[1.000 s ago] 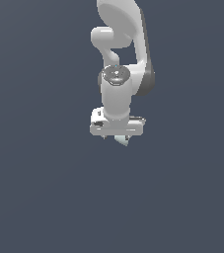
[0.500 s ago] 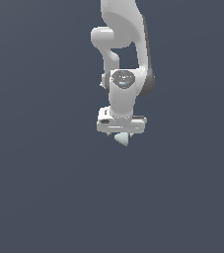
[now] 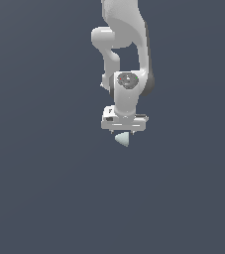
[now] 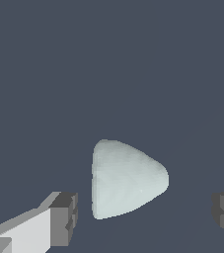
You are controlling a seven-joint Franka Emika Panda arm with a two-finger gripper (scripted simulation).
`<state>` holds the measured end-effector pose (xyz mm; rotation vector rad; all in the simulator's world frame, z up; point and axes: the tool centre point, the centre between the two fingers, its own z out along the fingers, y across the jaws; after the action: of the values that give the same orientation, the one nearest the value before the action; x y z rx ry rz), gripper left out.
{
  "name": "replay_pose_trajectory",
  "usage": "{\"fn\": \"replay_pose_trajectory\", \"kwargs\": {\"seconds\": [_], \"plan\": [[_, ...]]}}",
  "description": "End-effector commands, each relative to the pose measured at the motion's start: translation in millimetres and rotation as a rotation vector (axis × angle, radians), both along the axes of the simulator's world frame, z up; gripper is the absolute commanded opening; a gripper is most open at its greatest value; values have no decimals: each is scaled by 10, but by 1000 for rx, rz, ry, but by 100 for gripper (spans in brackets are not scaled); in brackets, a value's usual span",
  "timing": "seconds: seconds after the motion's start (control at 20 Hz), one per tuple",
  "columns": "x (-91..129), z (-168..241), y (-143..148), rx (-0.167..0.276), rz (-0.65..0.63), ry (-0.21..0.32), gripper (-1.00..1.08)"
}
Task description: Pick up the object and move it to a goal position.
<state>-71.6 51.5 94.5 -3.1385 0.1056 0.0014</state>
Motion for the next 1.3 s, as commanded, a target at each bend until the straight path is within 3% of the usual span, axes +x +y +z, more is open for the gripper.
{"fn": "replay_pose_trajectory", "kwargs": {"seconds": [0.0, 1.05, 1.1, 1.25], "plan": [[-39, -23, 10, -1, -2, -1, 100], [-52, -531, 14, -1, -2, -1, 100], [-52, -531, 14, -1, -2, -1, -100], [-52, -531, 14, -1, -2, -1, -100]]}}
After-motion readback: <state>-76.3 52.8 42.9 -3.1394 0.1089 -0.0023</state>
